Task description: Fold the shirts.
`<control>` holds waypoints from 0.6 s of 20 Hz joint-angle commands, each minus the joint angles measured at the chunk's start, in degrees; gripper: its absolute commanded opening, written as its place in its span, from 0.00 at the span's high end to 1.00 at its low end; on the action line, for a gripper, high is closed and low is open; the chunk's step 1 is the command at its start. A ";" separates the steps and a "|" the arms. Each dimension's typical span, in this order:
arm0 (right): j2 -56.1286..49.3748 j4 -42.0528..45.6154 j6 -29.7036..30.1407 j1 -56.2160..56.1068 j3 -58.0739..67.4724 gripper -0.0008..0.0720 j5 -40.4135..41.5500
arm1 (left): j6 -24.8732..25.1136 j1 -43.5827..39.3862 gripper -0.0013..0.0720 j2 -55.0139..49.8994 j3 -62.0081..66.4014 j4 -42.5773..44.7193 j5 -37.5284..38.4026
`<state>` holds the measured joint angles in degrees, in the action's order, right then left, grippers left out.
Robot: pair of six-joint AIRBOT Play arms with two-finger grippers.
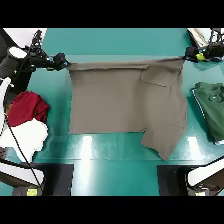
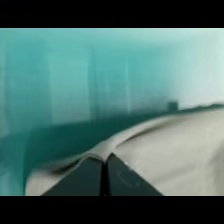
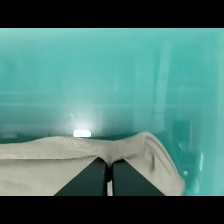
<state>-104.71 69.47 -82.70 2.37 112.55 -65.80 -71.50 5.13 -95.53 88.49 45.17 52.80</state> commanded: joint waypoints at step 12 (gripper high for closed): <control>10.47 8.13 1.66 -0.52 -31.63 0.87 -0.83 | -3.61 -3.89 0.66 -0.24 -11.34 10.08 6.56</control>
<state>-95.77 77.78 -80.86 2.11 85.47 -67.83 -72.42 1.39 -95.72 78.13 54.96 58.35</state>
